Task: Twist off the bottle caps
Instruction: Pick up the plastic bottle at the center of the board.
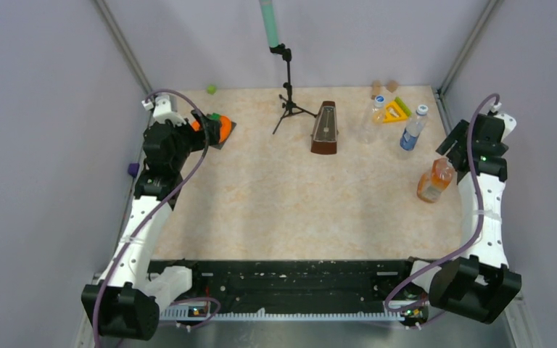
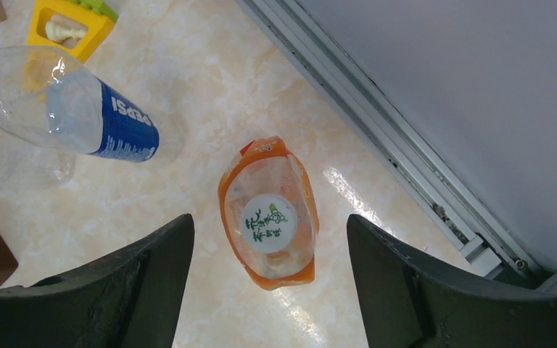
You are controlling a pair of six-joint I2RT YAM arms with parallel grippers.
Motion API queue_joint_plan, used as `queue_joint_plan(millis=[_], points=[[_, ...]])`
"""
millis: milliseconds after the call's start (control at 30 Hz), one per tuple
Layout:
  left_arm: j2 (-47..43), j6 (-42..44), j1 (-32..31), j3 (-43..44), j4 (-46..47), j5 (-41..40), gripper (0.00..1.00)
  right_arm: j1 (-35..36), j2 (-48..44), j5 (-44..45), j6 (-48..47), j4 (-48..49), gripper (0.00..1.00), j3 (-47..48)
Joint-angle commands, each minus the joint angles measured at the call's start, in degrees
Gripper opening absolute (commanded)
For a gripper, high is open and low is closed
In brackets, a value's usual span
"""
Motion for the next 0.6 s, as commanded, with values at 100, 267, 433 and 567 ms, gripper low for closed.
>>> queue_joint_plan(millis=[100, 267, 433, 567], points=[[2.16, 0.76, 0.23, 4.61, 0.34, 1.60, 0.91, -0.57, 3.63, -1.64, 1.01, 4.51, 0.72, -0.23], [3.28, 0.81, 0.23, 5.36, 0.26, 1.72, 0.90, -0.50, 4.63, -1.88, 0.78, 4.83, 0.68, -1.15], [4.11, 0.10, 0.23, 5.26, 0.69, 2.20, 0.89, -0.57, 4.57, -2.61, 0.50, 6.03, 0.64, -2.42], [4.48, -0.07, 0.23, 5.05, 0.74, 2.50, 0.87, -0.54, 5.14, -2.67, 0.43, 6.10, 0.61, -2.57]])
